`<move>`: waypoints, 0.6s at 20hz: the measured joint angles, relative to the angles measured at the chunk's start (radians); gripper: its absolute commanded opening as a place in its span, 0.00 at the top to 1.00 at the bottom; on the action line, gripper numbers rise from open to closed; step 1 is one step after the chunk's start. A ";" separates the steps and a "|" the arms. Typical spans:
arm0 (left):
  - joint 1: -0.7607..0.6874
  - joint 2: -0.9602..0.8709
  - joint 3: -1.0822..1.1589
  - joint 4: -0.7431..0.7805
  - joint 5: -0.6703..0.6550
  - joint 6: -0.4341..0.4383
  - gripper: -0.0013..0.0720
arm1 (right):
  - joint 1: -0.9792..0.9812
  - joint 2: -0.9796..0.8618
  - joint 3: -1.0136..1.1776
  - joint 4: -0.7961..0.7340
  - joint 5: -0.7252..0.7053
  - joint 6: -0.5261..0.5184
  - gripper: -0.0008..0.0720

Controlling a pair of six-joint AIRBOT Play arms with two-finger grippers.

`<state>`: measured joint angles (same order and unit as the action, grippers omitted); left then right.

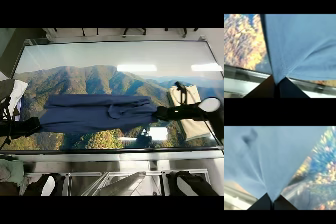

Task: Fold the shirts.

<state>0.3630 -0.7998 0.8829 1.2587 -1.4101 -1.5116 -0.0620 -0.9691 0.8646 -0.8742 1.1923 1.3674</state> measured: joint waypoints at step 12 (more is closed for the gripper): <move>-0.668 -0.041 1.082 0.518 -0.352 -0.077 0.97 | 0.000 0.332 0.740 -0.317 0.480 0.229 0.96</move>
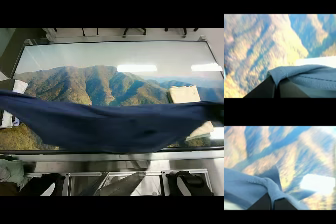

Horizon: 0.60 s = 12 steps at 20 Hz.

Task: Fold the shirts.

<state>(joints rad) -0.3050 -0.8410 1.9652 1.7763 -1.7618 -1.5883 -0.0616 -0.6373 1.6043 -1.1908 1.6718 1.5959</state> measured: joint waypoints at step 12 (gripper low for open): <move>-0.342 0.093 0.043 0.449 -0.081 -0.050 0.97 | 0.000 -0.262 0.613 -0.164 0.111 -0.050 0.96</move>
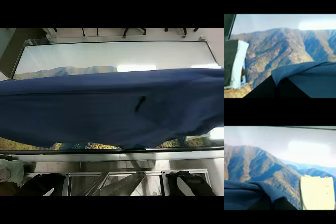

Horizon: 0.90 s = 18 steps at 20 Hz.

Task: Fold the shirts.

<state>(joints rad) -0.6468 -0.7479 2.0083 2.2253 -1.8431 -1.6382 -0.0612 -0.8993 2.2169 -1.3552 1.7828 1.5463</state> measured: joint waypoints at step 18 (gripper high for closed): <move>0.938 -0.715 -0.449 -1.025 0.559 0.324 0.97 | 0.031 -0.614 -0.641 0.201 -0.750 -0.029 0.96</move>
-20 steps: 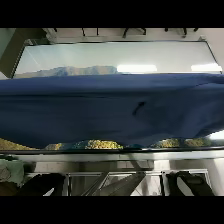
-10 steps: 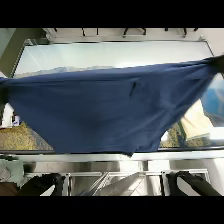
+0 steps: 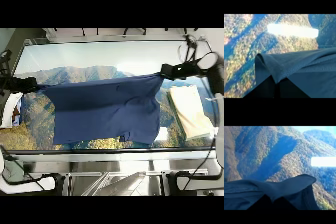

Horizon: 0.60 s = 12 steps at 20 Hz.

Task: Fold the shirts.

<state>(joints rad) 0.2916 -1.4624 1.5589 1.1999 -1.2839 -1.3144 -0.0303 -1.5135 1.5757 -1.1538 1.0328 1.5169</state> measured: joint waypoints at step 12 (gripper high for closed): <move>-0.109 -0.257 0.104 0.081 -0.025 0.020 0.97 | 0.024 -0.152 -0.013 0.014 -0.023 -0.005 0.96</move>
<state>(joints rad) 0.1829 -1.7199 1.6627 1.2808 -1.3090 -1.2942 -0.0059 -1.6653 1.5623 -1.1400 1.0096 1.5120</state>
